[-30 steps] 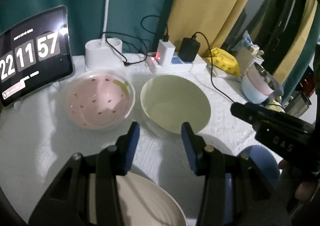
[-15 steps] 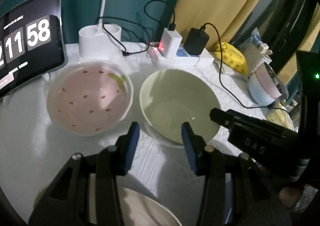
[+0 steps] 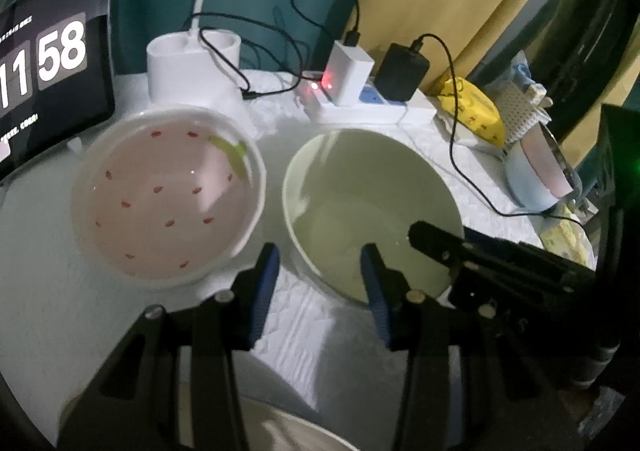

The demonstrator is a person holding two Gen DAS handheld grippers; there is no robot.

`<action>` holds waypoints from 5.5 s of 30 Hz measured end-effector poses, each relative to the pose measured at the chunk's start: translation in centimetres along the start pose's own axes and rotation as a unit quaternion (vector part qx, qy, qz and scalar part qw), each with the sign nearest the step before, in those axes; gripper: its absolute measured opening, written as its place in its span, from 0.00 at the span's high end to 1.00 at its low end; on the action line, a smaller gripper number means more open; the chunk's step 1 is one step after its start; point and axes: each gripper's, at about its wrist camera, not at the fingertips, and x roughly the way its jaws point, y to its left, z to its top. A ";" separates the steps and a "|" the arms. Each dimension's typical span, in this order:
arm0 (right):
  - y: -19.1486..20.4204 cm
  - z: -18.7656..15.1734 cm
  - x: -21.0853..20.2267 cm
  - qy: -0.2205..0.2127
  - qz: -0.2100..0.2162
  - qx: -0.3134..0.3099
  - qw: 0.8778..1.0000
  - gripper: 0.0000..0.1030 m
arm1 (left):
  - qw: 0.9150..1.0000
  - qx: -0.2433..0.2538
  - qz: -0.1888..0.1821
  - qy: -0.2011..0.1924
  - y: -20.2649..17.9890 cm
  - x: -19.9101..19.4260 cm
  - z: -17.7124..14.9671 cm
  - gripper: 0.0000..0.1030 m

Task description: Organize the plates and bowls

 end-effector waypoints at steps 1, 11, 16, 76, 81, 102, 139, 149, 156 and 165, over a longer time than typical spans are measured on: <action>0.1 0.0 0.0 -0.001 0.003 -0.004 1.000 0.74 | 1.000 0.005 0.000 -0.002 -0.1 0.0 -0.1 0.63; 0.7 0.0 0.0 -0.005 -0.008 -0.021 1.000 0.75 | 1.000 0.015 0.005 -0.008 -0.4 -0.3 -0.2 0.64; 0.8 -0.2 -0.4 -0.010 -0.011 -0.025 1.000 0.75 | 1.000 0.017 0.006 -0.014 -0.3 -0.6 -0.6 0.64; 0.9 -7.8 -16.0 -0.124 -0.001 -0.021 0.992 0.76 | 0.989 0.071 0.003 -0.128 -6.5 -13.8 -8.1 0.64; -0.2 -9.0 -16.8 -0.127 -0.003 -0.013 0.992 0.76 | 0.989 0.080 0.001 -0.127 -7.7 -13.9 -9.0 0.64; -4.1 -12.2 -15.9 -0.112 -0.001 0.016 0.994 0.76 | 0.990 0.104 0.014 -0.093 -10.4 -11.1 -11.9 0.64; -5.2 -15.1 -15.0 -0.080 -0.009 0.002 0.997 0.81 | 0.988 0.120 0.044 -0.081 -10.5 -10.6 -14.0 0.63; -4.3 -15.2 -14.8 -0.079 -0.028 -0.005 0.996 0.74 | 0.989 0.110 0.043 -0.092 -9.4 -11.8 -13.7 0.63; -3.5 -14.9 -15.9 -0.085 -0.027 -0.004 0.996 0.72 | 0.989 0.103 0.041 -0.097 -8.8 -12.5 -13.3 0.63; -1.9 -13.9 -17.3 -0.102 -0.025 -0.013 0.994 0.72 | 0.989 0.096 0.038 -0.111 -7.4 -13.7 -12.3 0.61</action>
